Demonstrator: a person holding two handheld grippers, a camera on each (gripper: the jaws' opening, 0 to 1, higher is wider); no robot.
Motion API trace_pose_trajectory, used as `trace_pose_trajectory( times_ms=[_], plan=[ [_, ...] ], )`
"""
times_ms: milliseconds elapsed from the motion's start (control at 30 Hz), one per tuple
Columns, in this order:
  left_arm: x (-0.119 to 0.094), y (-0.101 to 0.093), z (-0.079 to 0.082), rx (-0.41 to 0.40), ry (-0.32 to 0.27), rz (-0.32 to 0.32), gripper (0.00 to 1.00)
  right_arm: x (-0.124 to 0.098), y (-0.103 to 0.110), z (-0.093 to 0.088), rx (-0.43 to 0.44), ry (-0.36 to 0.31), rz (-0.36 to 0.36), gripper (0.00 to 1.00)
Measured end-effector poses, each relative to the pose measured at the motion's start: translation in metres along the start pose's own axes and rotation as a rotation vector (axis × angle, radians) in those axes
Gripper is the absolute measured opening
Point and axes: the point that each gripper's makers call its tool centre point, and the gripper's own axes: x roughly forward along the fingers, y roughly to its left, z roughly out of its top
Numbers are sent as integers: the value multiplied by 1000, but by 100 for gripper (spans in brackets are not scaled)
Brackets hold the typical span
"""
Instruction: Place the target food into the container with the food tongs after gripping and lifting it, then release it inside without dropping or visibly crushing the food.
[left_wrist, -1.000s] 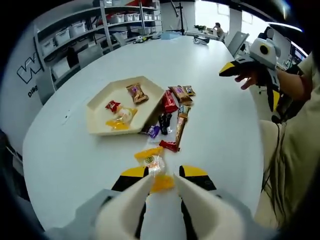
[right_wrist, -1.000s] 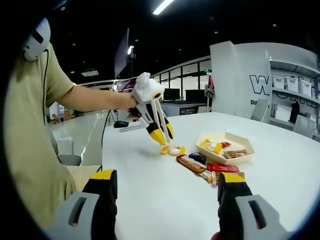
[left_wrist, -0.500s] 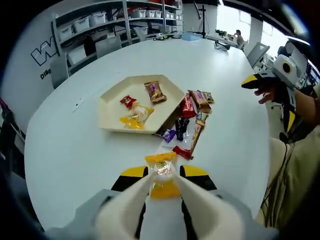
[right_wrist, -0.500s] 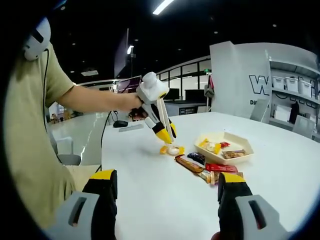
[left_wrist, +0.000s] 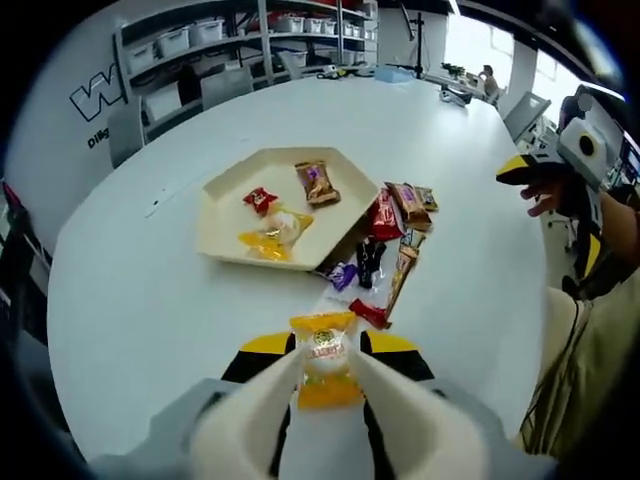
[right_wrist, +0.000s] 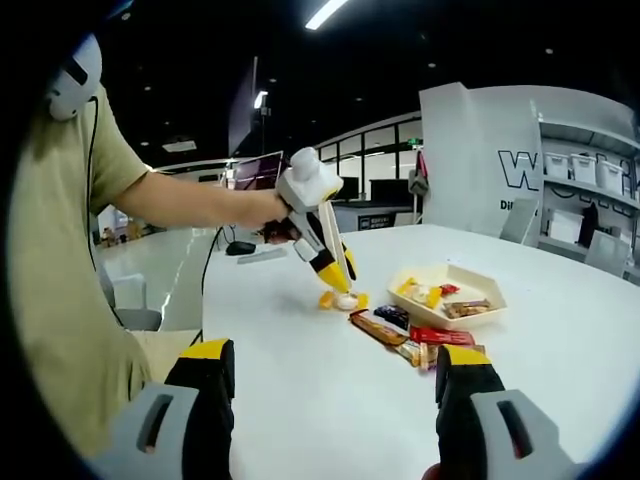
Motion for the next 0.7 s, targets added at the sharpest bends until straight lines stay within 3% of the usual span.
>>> trace_pose_trajectory(
  times_ms=[467, 700],
  plan=[
    [10, 3, -2, -55, 17, -2, 25, -1, -1, -2, 4, -1, -1, 82],
    [11, -1, -3, -41, 29, -14, 23, -1, 0, -2, 4, -1, -1, 82]
  ],
)
